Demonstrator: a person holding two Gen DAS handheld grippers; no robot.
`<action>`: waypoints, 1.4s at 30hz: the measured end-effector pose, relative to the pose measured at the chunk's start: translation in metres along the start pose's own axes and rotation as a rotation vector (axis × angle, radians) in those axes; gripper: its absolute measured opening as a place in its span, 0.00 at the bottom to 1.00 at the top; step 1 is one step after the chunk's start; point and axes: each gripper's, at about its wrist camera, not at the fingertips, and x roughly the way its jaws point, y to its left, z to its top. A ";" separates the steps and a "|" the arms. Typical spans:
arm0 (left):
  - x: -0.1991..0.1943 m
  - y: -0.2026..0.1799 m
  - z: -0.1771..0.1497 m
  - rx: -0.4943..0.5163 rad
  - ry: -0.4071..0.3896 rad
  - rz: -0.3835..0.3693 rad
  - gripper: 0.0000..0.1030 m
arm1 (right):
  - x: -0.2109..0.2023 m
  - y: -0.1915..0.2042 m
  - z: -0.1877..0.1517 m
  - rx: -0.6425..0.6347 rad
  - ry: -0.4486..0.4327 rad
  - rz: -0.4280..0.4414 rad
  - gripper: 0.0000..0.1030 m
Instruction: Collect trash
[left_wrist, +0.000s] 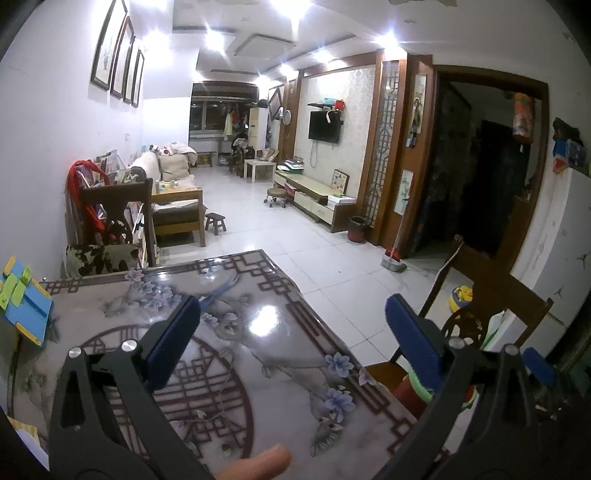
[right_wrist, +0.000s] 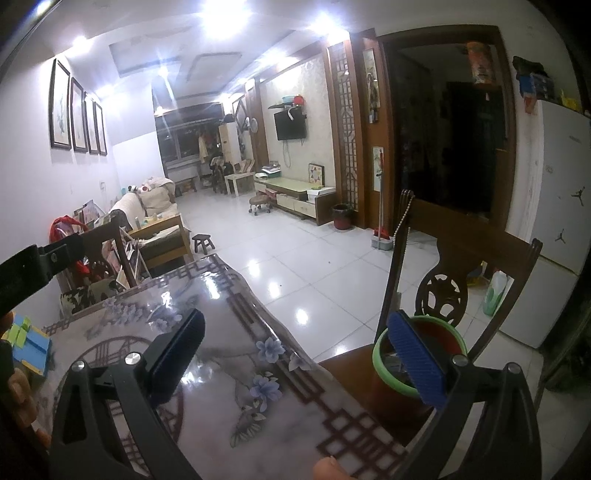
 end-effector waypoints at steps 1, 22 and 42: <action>0.001 -0.001 0.000 0.008 0.002 0.010 0.95 | 0.001 0.001 0.001 0.001 0.000 -0.002 0.93; 0.008 0.004 -0.001 -0.044 0.027 0.001 0.95 | 0.003 -0.001 0.002 0.000 0.009 -0.001 0.93; 0.056 0.109 -0.061 -0.168 0.188 0.208 0.95 | 0.068 0.072 -0.036 -0.179 0.213 0.174 0.93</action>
